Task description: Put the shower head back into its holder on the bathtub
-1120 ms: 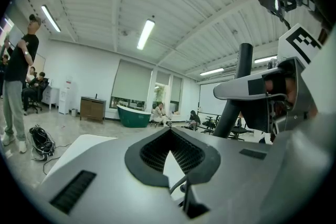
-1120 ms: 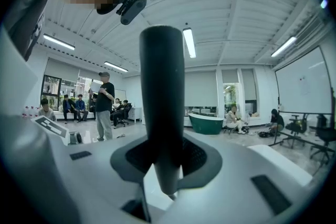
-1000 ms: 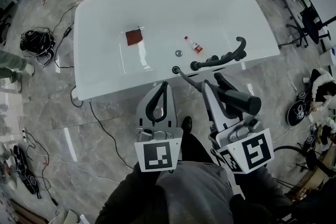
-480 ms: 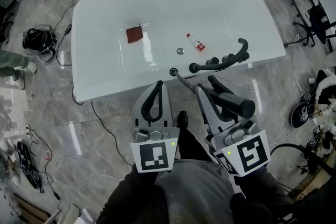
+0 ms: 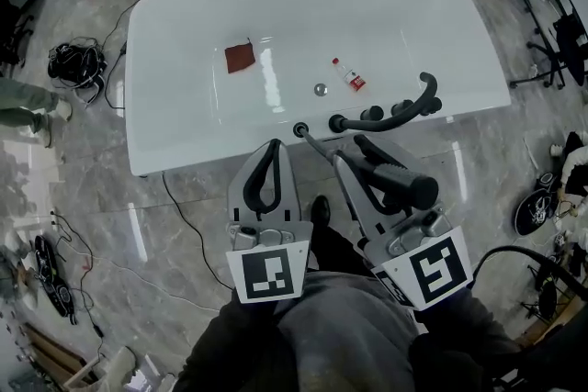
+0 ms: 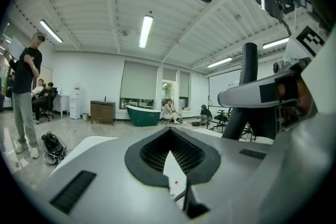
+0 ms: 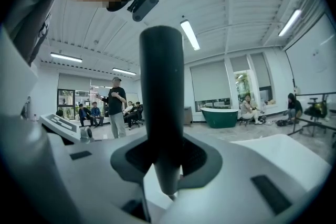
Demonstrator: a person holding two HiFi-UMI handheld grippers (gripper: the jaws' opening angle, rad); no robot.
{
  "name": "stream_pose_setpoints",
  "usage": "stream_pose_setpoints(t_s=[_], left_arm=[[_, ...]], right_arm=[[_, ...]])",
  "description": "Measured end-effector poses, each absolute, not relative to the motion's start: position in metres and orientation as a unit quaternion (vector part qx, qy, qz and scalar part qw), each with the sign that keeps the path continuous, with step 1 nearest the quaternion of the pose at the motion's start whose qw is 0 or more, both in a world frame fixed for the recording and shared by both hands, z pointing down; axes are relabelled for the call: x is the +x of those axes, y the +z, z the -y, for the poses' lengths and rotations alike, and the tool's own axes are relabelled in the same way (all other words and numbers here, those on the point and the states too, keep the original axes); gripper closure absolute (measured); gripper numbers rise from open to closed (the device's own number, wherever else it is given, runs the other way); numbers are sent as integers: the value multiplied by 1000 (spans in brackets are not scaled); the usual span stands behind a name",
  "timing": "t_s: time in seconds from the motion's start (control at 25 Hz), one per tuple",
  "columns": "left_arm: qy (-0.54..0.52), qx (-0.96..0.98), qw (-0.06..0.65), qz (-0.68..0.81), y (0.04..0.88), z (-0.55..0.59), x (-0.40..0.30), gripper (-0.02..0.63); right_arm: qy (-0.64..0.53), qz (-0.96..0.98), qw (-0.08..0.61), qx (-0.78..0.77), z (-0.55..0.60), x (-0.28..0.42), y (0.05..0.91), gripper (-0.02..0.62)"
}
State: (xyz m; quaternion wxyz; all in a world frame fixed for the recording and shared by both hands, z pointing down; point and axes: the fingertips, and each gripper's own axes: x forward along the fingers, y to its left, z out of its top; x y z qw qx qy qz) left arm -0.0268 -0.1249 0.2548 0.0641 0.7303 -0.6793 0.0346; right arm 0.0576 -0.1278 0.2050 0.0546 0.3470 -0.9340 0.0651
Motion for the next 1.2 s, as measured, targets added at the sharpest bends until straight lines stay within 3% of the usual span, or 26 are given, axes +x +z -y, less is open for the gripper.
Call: stream_pose_setpoints(t_s=[1.2], left_arm=[[46, 750, 71, 656, 350, 166, -52, 604]], right_arm=[[76, 923, 79, 370, 168, 26, 301, 483]])
